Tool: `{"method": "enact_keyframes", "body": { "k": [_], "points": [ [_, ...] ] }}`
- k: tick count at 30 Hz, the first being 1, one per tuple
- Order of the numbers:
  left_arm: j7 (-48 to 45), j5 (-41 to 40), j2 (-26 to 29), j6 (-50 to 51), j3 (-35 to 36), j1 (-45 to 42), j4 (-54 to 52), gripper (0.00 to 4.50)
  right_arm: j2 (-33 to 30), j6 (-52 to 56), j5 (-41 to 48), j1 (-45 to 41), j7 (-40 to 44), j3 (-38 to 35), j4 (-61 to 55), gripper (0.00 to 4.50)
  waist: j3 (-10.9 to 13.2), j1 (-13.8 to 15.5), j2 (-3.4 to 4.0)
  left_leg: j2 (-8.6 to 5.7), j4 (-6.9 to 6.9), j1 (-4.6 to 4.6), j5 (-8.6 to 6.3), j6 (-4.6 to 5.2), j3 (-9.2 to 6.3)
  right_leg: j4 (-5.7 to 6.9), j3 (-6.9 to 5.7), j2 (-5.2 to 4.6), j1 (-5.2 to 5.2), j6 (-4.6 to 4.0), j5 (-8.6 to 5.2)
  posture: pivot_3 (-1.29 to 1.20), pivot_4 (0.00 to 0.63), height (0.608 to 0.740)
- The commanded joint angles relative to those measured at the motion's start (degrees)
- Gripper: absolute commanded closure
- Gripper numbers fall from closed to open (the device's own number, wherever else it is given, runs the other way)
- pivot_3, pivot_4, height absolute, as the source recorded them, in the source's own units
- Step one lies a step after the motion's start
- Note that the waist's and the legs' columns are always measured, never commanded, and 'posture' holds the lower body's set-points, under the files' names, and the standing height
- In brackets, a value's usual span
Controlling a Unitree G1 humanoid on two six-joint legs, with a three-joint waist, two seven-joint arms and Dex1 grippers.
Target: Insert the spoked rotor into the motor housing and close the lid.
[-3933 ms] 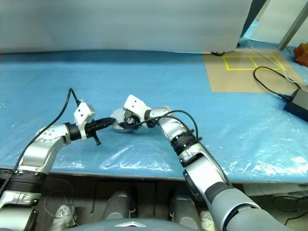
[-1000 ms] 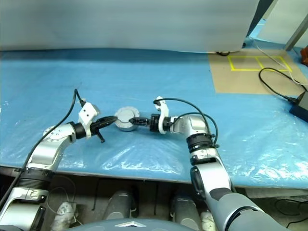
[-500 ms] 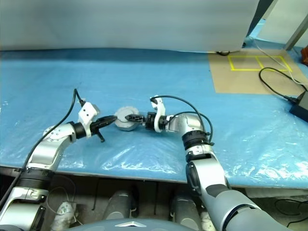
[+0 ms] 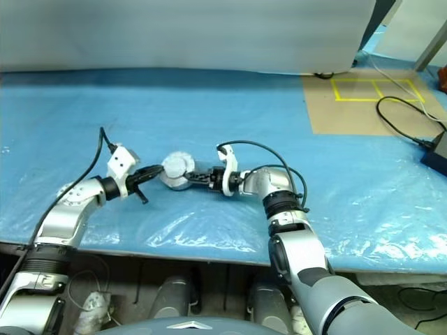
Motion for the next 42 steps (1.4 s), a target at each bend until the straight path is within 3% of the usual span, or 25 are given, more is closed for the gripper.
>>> {"method": "enact_keyframes", "body": {
  "k": [1, 12, 16, 22, 30, 35, 42],
  "points": [
    [-0.99, -0.19, -0.77, 0.12, -1.88, 0.02, -1.20, 4.50, 1.48, -0.22, 1.07, -0.16, 0.57, 0.11, -0.17, 3.31, 0.00, 0.02, 0.00, 0.00, 0.02, 0.00, 0.00, 0.00, 0.00, 0.01, 0.00, -0.01, 0.00, 0.00, 0.00, 0.00, 0.150, 0.740],
    [-2.39, -2.67, -0.60, 1.18, -0.32, -0.54, -3.31, 4.50, 1.10, 1.58, 1.67, 0.01, 0.13, -1.43, -0.50, 3.31, 0.00, 0.02, 0.00, 0.00, 0.04, -0.06, 0.00, 0.00, 0.00, 0.00, 0.00, 0.00, -0.03, 0.00, 0.00, 0.00, 0.150, 0.740],
    [-3.02, -17.18, -0.52, 12.63, 7.18, -1.27, -15.80, 4.50, -0.11, 4.04, 4.05, -0.31, 0.41, -4.20, -1.59, 3.31, 0.08, 0.17, -0.13, 0.01, 0.05, -0.30, 0.01, 0.00, 0.00, 0.03, -0.04, 0.00, -0.24, -0.01, 0.01, 0.00, 0.150, 0.740],
    [-1.14, -30.49, 1.18, 23.49, 16.06, 0.13, -20.16, 4.50, -1.88, 7.74, 7.94, -0.89, 0.69, -7.58, -4.77, 3.31, 0.08, -0.14, -0.13, 0.07, 0.23, -0.74, 0.12, 0.17, -0.02, 0.16, -0.14, 0.02, -0.63, -0.02, 0.03, 0.00, 0.150, 0.740],
    [2.86, -33.67, 1.00, 28.05, 19.74, 5.17, -19.14, 4.50, -2.58, 14.42, 14.25, -2.02, -1.69, -13.21, -10.36, 3.31, 0.08, -0.03, -0.13, 0.13, 0.29, -1.21, 0.13, 0.19, -0.11, 0.12, -0.31, 0.05, -0.93, 0.22, 0.17, 0.00, 0.150, 0.740],
    [5.70, -38.12, -2.69, 29.08, 22.42, 6.98, -17.88, 3.39, -2.01, 18.26, 18.79, -4.34, -5.27, -17.19, -13.91, 3.31, 0.08, 0.18, -0.14, 0.16, 0.37, -1.37, 0.14, 0.19, -0.21, 0.12, -0.47, 0.04, -0.95, 0.22, 0.18, 0.00, 0.150, 0.740],
    [8.27, -46.20, -5.54, 32.43, 24.56, 7.87, -19.56, 1.11, -1.86, 20.74, 22.31, -5.66, -9.22, -19.63, -16.18, 3.31, 0.08, 0.36, -0.14, 0.20, 0.43, -1.35, 0.13, 0.18, -0.26, 0.16, -0.56, 0.04, -0.89, 0.20, 0.18, 0.00, 0.150, 0.740]
  ]
}}
